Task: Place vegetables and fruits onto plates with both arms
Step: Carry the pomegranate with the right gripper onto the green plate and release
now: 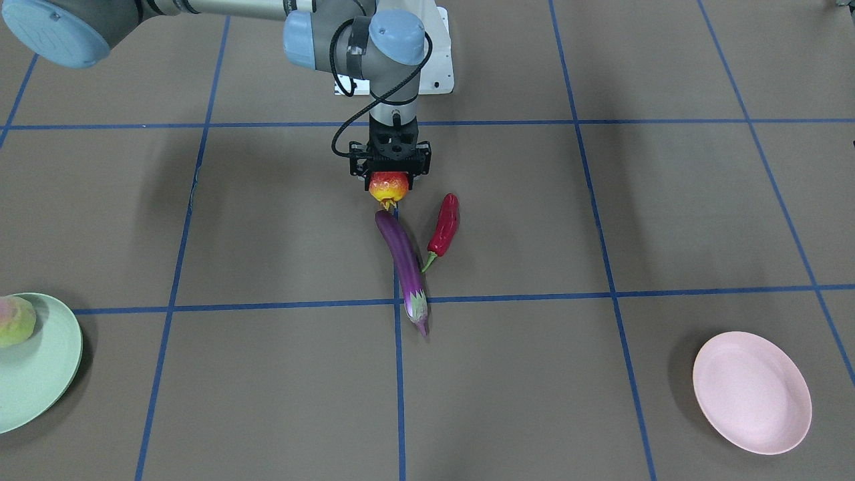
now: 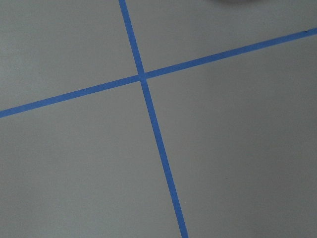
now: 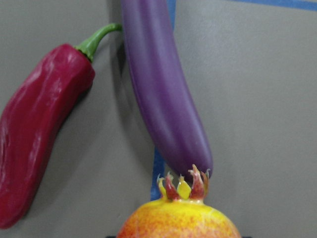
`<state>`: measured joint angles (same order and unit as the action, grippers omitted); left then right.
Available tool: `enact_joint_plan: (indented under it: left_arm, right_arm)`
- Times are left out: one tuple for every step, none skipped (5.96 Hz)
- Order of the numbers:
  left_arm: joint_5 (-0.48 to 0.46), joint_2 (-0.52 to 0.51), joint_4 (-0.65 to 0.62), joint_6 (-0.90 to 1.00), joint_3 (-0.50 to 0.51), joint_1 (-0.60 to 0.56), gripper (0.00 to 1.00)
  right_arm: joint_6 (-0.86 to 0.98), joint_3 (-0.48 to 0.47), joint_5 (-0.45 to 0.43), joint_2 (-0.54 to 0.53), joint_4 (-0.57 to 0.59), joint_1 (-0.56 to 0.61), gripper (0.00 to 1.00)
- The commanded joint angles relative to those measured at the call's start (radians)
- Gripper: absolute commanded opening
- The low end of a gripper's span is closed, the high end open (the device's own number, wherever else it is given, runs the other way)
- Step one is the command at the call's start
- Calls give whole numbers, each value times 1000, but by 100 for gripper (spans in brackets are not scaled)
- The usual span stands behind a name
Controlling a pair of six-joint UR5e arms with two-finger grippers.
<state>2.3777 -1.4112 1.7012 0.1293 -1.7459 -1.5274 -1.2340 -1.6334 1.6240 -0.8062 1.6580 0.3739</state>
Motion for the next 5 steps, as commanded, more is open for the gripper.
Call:
enact_joint_plan:
  left_arm:
    - [0, 0, 0, 3, 11, 0, 100]
    - [0, 1, 0, 4, 11, 1, 100]
    - [0, 3, 0, 6, 11, 1, 100]
    - [-2, 5, 0, 6, 13, 1, 100]
    - [0, 5, 2, 6, 11, 1, 100]
  right_arm:
    - [187, -144, 180, -111, -9, 195, 0]
    - [372, -140, 260, -160, -10, 332, 0]
    - [493, -110, 377, -222, -86, 461, 0]
    - [666, -38, 499, -276, -186, 582, 0]
    - [879, 89, 587, -295, -243, 690, 0]
